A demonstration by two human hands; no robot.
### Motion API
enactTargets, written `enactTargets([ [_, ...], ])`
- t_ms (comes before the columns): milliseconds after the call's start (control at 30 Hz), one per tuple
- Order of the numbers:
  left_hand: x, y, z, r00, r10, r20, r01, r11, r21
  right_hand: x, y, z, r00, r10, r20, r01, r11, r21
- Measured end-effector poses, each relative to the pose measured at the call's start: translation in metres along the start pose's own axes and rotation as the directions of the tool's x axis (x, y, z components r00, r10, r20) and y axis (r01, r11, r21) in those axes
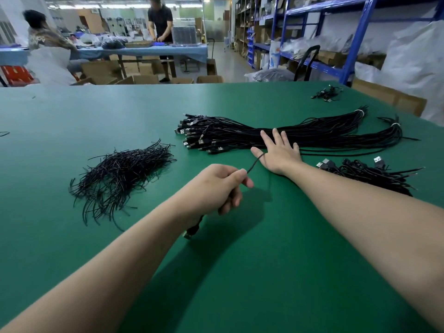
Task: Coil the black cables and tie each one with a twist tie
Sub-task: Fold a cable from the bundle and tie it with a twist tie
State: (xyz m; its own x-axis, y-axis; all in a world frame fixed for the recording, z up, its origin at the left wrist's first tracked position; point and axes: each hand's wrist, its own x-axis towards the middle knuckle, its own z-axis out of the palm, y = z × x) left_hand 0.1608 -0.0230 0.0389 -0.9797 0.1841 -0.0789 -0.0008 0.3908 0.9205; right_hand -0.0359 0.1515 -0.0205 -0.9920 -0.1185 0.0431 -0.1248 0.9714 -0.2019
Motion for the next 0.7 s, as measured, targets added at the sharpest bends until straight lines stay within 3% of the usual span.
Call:
enactTargets([
  [167,-0.024,0.022,-0.034,0.995,0.095,0.026,-0.084,0.958,-0.274,-0.001,0.002,0.000,1.000,-0.021,-0.018,0.021,1.000,-0.008],
  [400,-0.059,0.055,-0.070,0.959,0.260,-0.109,-0.274,0.766,-0.582,-0.010,0.000,-0.007,1.000,-0.029,-0.010,0.029,1.000,-0.010],
  [533,-0.064,0.073,-0.077,0.915,0.310,-0.257,-0.400,0.777,-0.486,-0.034,-0.018,-0.025,0.996,-0.036,-0.080,0.035,0.999,-0.019],
  [600,-0.059,0.076,-0.069,0.904,0.291,-0.314,-0.403,0.824,-0.398,-0.058,-0.035,-0.043,0.985,-0.139,-0.107,0.144,0.989,0.038],
  [700,-0.052,0.082,-0.051,0.890,0.292,-0.349,-0.396,0.875,-0.277,-0.108,-0.058,-0.079,0.917,-0.244,-0.314,0.338,0.895,0.292],
])
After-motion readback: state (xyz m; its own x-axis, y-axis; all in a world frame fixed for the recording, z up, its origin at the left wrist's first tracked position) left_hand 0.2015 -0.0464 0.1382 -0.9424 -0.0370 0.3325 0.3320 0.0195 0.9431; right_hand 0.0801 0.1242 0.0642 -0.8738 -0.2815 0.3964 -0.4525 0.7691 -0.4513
